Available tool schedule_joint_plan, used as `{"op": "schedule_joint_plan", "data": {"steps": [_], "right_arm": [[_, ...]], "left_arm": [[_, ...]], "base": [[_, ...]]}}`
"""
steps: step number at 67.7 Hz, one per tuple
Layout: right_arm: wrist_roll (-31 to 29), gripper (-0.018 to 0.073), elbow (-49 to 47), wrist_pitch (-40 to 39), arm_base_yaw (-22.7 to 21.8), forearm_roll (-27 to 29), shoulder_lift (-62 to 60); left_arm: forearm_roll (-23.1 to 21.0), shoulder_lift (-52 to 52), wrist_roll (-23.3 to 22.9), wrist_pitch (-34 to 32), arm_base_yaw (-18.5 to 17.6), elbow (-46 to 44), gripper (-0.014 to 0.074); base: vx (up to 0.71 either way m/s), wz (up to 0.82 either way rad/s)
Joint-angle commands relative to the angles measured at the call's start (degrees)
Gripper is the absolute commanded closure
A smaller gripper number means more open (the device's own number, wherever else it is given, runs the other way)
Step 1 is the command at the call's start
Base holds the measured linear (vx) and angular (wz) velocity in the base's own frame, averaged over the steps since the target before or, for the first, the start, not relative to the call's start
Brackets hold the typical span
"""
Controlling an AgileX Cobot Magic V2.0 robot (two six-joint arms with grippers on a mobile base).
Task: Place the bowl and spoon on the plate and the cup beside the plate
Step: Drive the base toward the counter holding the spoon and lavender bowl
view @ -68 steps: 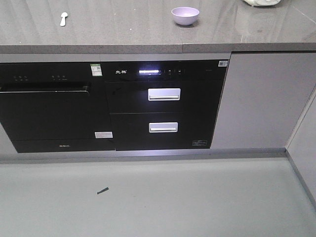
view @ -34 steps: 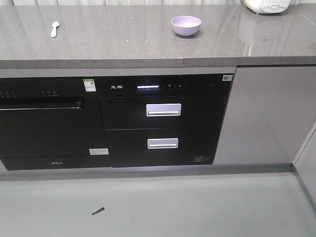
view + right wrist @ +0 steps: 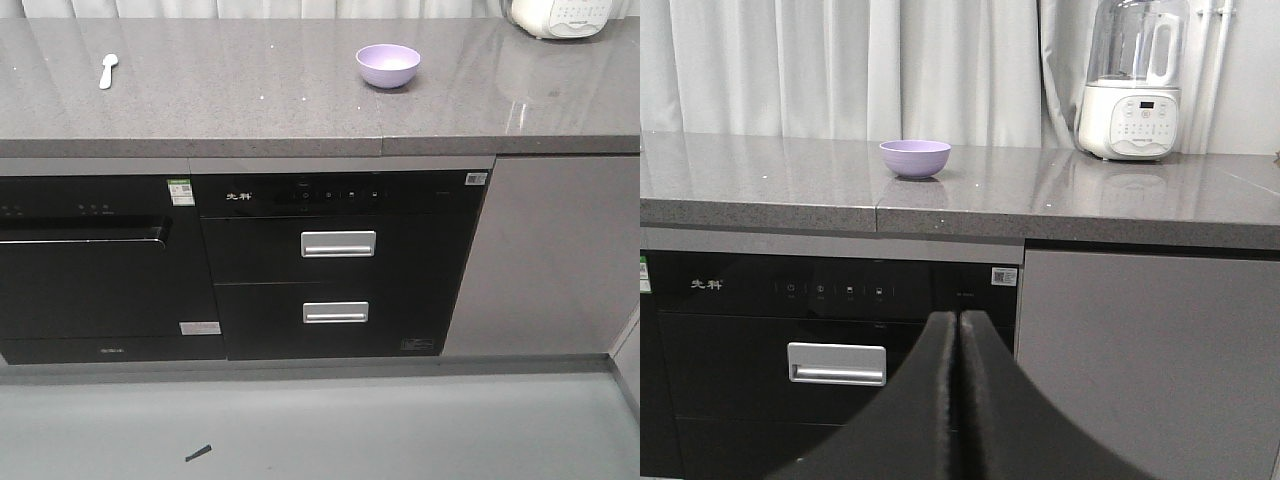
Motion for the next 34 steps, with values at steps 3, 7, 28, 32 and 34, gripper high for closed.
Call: {"op": "schedule_joint_plan", "data": {"steps": [3,7,28,32,34], "right_arm": [[0.0,0.0561,0.2,-4.3,-0.3,-0.6,-0.8],[0.0,0.0561,0.2,-4.3,-0.3,-0.6,-0.8],[0.0,0.0561,0.2,-4.3,-0.3,-0.6,-0.8],[0.0,0.0561,0.2,-4.3,-0.3,-0.6,-0.8],[0.0,0.0561,0.2,-4.3,-0.3,-0.6,-0.8]], "left_arm": [[-0.2,-0.4,-0.5,-4.1,0.1,-1.4,0.0604],[-0.2,-0.4,-0.5,-4.1,0.1,-1.4,0.0604],[-0.2,-0.4,-0.5,-4.1,0.1,-1.4,0.0604],[-0.2,-0.4,-0.5,-4.1,0.1,-1.4,0.0604],[-0.2,-0.4,-0.5,-4.1,0.1,-1.4,0.0604]], "base": [[0.15,0.0],[0.15,-0.01],[0.14,-0.01],[0.14,-0.02],[0.14,-0.02]]}}
